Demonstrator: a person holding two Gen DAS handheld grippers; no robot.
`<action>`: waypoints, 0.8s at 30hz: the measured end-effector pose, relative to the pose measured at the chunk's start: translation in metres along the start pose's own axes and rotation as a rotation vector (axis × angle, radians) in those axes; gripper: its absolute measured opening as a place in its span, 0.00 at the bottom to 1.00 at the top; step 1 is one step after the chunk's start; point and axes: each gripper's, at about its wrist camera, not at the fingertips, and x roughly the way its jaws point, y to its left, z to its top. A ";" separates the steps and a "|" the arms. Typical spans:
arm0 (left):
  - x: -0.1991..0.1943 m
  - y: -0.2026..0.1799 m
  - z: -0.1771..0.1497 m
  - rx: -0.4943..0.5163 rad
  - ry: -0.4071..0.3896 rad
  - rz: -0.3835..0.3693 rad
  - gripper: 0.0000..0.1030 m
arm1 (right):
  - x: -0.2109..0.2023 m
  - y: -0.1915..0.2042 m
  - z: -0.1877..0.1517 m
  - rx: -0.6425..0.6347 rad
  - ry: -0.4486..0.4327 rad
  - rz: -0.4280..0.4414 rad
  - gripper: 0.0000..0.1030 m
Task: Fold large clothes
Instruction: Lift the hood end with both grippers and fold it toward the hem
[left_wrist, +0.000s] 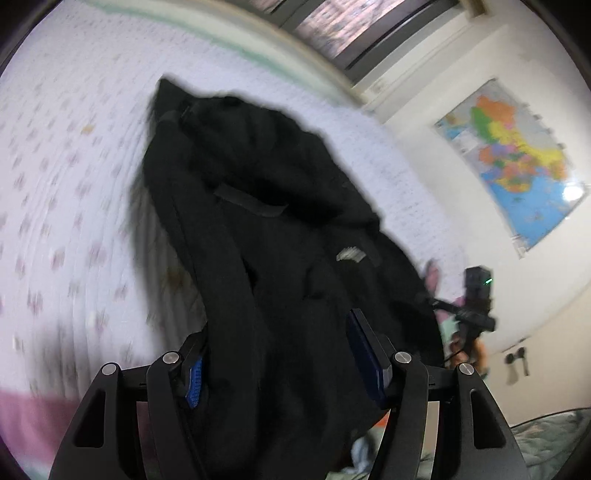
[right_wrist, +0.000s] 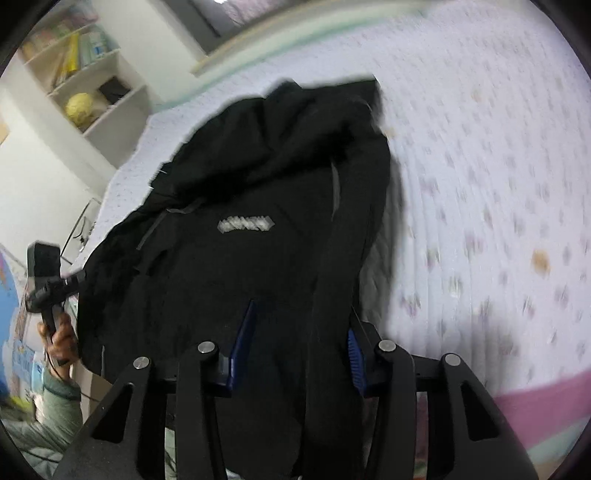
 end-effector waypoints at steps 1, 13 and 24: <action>0.006 0.003 -0.012 -0.008 0.030 0.034 0.63 | 0.003 -0.004 -0.007 0.017 0.017 0.012 0.48; 0.003 0.002 -0.096 -0.026 0.078 0.198 0.39 | -0.020 0.033 -0.095 -0.141 0.085 -0.110 0.34; -0.080 -0.001 -0.019 -0.112 -0.273 -0.041 0.12 | -0.098 0.026 -0.022 -0.049 -0.186 0.153 0.14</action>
